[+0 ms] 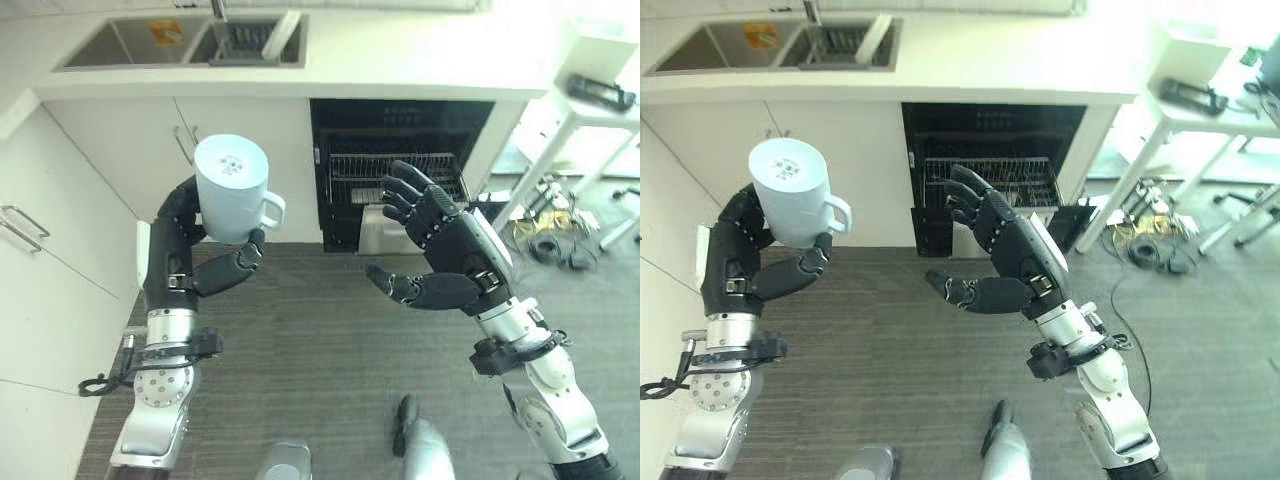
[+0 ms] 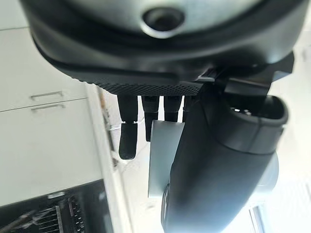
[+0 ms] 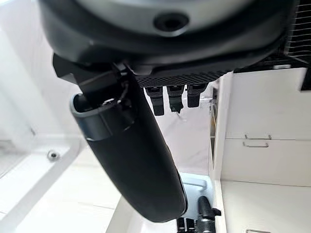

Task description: Place the dishes in the dishwasher.

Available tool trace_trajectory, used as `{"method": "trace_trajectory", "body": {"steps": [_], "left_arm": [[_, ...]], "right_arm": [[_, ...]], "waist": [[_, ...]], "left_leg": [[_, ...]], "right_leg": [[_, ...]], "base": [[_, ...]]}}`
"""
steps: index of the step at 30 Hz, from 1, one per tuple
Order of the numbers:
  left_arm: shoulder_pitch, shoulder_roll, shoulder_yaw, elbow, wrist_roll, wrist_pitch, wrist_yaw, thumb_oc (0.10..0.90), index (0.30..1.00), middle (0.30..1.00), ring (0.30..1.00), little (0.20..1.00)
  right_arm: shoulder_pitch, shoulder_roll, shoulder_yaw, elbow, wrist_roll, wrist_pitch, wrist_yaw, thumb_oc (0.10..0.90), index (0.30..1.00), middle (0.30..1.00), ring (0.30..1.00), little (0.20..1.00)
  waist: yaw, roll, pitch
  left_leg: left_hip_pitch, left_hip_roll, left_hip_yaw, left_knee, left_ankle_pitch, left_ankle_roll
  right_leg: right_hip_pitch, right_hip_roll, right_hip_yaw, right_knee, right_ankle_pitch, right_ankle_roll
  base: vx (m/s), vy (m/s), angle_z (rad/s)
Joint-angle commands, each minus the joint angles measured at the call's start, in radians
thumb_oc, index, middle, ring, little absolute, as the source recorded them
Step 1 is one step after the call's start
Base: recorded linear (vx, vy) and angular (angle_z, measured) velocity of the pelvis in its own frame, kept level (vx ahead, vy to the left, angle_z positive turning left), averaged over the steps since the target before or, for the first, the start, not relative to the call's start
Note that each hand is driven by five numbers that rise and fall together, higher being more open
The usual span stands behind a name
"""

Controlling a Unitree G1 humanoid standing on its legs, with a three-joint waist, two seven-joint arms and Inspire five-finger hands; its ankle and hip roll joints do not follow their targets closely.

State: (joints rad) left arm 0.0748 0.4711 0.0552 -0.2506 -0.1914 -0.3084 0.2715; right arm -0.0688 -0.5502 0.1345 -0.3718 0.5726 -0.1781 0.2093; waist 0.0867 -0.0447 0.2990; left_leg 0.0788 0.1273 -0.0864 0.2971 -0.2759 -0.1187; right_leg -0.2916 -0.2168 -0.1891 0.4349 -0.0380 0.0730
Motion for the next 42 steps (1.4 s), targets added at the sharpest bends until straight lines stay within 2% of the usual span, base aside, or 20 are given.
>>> {"method": "trace_trajectory", "body": {"steps": [1,6,7,9,10,13,14,15,18,21,25,30,32,34,35,36,37,40,41,42], "left_arm": [[-0.061,0.054,0.041,-0.139,-0.008,-0.103,-0.016,0.4,0.3,0.3,0.3,0.3],[-0.041,0.035,0.037,-0.149,-0.006,-0.107,-0.008,0.4,0.3,0.3,0.3,0.3],[-0.04,0.033,0.036,-0.148,-0.005,-0.108,-0.008,0.4,0.3,0.3,0.3,0.3],[-0.04,0.026,0.024,-0.15,-0.008,-0.116,-0.007,0.4,0.3,0.3,0.3,0.3],[-0.044,0.023,0.017,-0.144,-0.012,-0.124,-0.011,0.4,0.3,0.3,0.3,0.3],[-0.057,0.011,0.004,-0.132,-0.021,-0.129,-0.029,0.4,0.3,0.3,0.3,0.3],[-0.055,0.007,0.004,-0.129,-0.019,-0.133,-0.038,0.4,0.3,0.3,0.3,0.3],[-0.058,0.002,-0.007,-0.121,-0.017,-0.149,-0.037,0.4,0.3,0.3,0.3,0.3],[-0.067,-0.004,-0.025,-0.123,-0.007,-0.146,-0.026,0.4,0.3,0.3,0.3,0.3],[-0.069,-0.005,-0.023,-0.115,-0.015,-0.154,-0.013,0.4,0.3,0.3,0.3,0.3],[-0.073,0.006,-0.009,-0.109,-0.017,-0.158,0.008,0.4,0.3,0.3,0.3,0.3],[-0.125,0.027,0.001,-0.098,-0.015,-0.155,-0.036,0.4,0.3,0.3,0.3,0.3],[-0.137,0.028,0.013,-0.092,-0.036,-0.153,-0.073,0.4,0.3,0.3,0.3,0.3],[-0.142,0.03,0.017,-0.098,-0.032,-0.138,-0.086,0.4,0.3,0.3,0.3,0.3],[-0.144,0.034,0.016,-0.1,-0.025,-0.127,-0.088,0.4,0.3,0.3,0.3,0.3],[-0.146,0.029,0.013,-0.101,-0.013,-0.118,-0.085,0.4,0.3,0.3,0.3,0.3],[-0.144,0.028,0.012,-0.102,-0.007,-0.113,-0.078,0.4,0.3,0.3,0.3,0.3],[-0.156,0.039,0.004,-0.097,-0.004,-0.105,-0.051,0.4,0.3,0.3,0.3,0.3],[-0.171,0.045,-0.007,-0.091,0.005,-0.108,-0.038,0.4,0.3,0.3,0.3,0.3],[-0.185,0.051,-0.025,-0.09,0.023,-0.113,-0.026,0.4,0.3,0.3,0.3,0.3]], "right_arm": [[-0.009,0.019,-0.106,-0.105,0.094,-0.053,0.003,0.8,0.9,0.9,0.9,0.9],[0.029,0.006,-0.125,-0.109,0.118,-0.042,0.031,0.8,0.9,0.9,0.9,0.9],[0.031,0.005,-0.125,-0.109,0.12,-0.041,0.033,0.8,0.9,0.9,0.9,0.9],[0.042,-0.002,-0.125,-0.104,0.107,-0.048,0.034,0.8,0.9,0.9,0.9,0.9],[0.046,-0.004,-0.125,-0.101,0.098,-0.053,0.03,0.8,0.9,0.9,0.9,0.9],[0.032,0.001,-0.114,-0.087,0.081,-0.057,0.01,0.8,0.9,0.9,0.9,0.9],[0.021,0.013,-0.104,-0.083,0.064,-0.054,0.003,0.8,0.9,0.9,0.9,0.9],[0.008,0.044,-0.071,-0.069,0.011,-0.057,-0.012,0.8,0.9,0.9,0.9,0.9],[0.011,0.042,-0.064,-0.079,-0.008,-0.046,-0.033,0.8,0.9,0.9,0.9,0.9],[0.012,0.016,-0.074,-0.084,0.012,-0.042,-0.025,0.8,0.9,0.9,0.9,0.9],[0.028,0.016,-0.085,-0.083,0.028,-0.053,0.0,0.8,0.9,0.9,0.9,0.9],[0.031,0.044,-0.097,-0.082,0.03,-0.082,-0.023,0.8,0.9,0.9,0.9,0.9],[0.016,0.062,-0.091,-0.07,0.012,-0.079,-0.044,0.8,0.9,0.9,0.9,0.9],[-0.001,0.08,-0.082,-0.068,0.007,-0.07,-0.055,0.8,0.9,0.9,0.9,0.9],[0.0,0.093,-0.075,-0.068,0.0,-0.068,-0.054,0.8,0.9,0.9,0.9,0.9],[-0.001,0.1,-0.065,-0.071,-0.008,-0.061,-0.057,0.8,0.9,0.9,0.9,0.9],[-0.002,0.104,-0.058,-0.069,-0.012,-0.055,-0.055,0.8,0.9,0.9,0.9,0.9],[-0.013,0.105,-0.04,-0.049,-0.017,-0.054,-0.057,0.8,0.9,0.9,0.9,0.9],[-0.02,0.101,-0.038,-0.038,-0.015,-0.066,-0.057,0.8,0.9,0.9,0.9,0.9],[-0.032,0.084,-0.045,-0.029,0.007,-0.081,-0.065,0.8,0.9,0.9,0.9,0.9]], "waist": [[-0.041,-0.015,-0.148],[-0.061,0.0,-0.182],[-0.062,0.0,-0.183],[-0.063,-0.009,-0.181],[-0.06,-0.015,-0.175],[-0.048,-0.01,-0.156],[-0.049,0.008,-0.152],[-0.044,0.047,-0.144],[-0.027,0.065,-0.136],[-0.008,0.069,-0.122],[-0.001,0.06,-0.124],[0.036,0.021,-0.146],[0.051,0.007,-0.152],[0.058,0.005,-0.163],[0.058,0.002,-0.164],[0.044,0.014,-0.161],[0.035,0.023,-0.157],[0.033,0.029,-0.147],[0.031,0.026,-0.136],[0.023,0.01,-0.117]], "left_leg": [[0.017,-0.057,0.124,0.003,-0.019,0.1],[0.027,-0.018,0.142,0.003,0.142,0.059],[0.027,-0.017,0.144,0.003,0.152,0.057],[0.032,-0.027,0.198,0.003,0.233,0.051],[0.012,-0.04,0.214,0.016,0.241,0.054],[-0.039,-0.117,0.215,0.003,0.165,0.087],[-0.074,-0.121,0.226,0.003,0.115,0.096],[-0.186,-0.103,0.208,0.003,0.097,0.085],[-0.31,-0.07,0.172,0.003,0.182,0.046],[-0.394,-0.064,0.148,0.003,0.229,0.038],[-0.385,-0.068,0.148,0.003,0.207,0.062],[-0.355,-0.104,0.13,0.003,0.176,0.107],[-0.343,-0.132,0.109,0.003,0.168,0.127],[-0.33,-0.156,0.088,0.003,0.154,0.148],[-0.312,-0.182,0.073,0.003,0.138,0.163],[-0.295,-0.189,0.056,0.003,0.133,0.173],[-0.278,-0.186,0.057,0.003,0.126,0.175],[-0.266,-0.165,0.07,0.003,0.125,0.163],[-0.26,-0.152,0.078,0.003,0.122,0.156],[-0.245,-0.14,0.098,0.003,0.107,0.149]], "right_leg": [[0.045,-0.029,0.006,-0.135,0.022,0.102],[0.087,0.04,-0.002,-0.135,-0.046,0.036],[0.091,0.043,-0.002,-0.135,-0.05,0.031],[0.124,0.049,-0.004,-0.135,-0.083,0.003],[0.139,0.046,-0.01,-0.135,-0.09,-0.002],[0.158,0.05,-0.027,-0.135,-0.098,0.008],[0.164,0.07,-0.036,-0.135,-0.102,0.012],[0.188,0.12,-0.031,-0.135,-0.123,0.012],[0.231,0.159,-0.02,-0.135,-0.163,-0.001],[0.28,0.183,-0.01,-0.135,-0.205,-0.018],[0.321,0.159,-0.02,-0.135,-0.22,-0.002],[0.398,0.104,-0.079,-0.135,-0.204,0.039],[0.424,0.085,-0.102,-0.135,-0.15,0.059],[0.461,0.086,-0.114,-0.135,-0.056,0.072],[0.468,0.083,-0.102,-0.068,0.015,0.088],[0.408,0.093,-0.077,0.035,0.052,0.087],[0.354,0.092,-0.065,0.071,0.049,0.079],[0.321,0.078,-0.103,-0.051,-0.003,0.054],[0.316,0.064,-0.12,-0.135,-0.012,0.052],[0.238,0.019,-0.093,-0.135,-0.04,0.059]], "base": [[0.28,-0.318,0.24],[0.21,-0.314,-0.08],[0.16,-0.238,-0.34],[0.15,-0.233,-0.23],[0.12,-0.186,-0.13],[0.1,-0.059,0.1],[0.18,0.05,0.29],[0.2,0.052,0.38],[0.2,0.08,0.2],[0.25,0.171,-0.11],[0.24,0.206,-0.37],[0.27,0.162,-0.12],[0.3,0.211,0.27],[0.29,0.216,0.28],[0.26,0.268,0.35],[0.22,0.274,0.37],[0.13,0.208,0.35],[0.09,0.009,-0.02],[0.06,-0.202,-0.09],[0.05,-0.238,-0.2]]}}
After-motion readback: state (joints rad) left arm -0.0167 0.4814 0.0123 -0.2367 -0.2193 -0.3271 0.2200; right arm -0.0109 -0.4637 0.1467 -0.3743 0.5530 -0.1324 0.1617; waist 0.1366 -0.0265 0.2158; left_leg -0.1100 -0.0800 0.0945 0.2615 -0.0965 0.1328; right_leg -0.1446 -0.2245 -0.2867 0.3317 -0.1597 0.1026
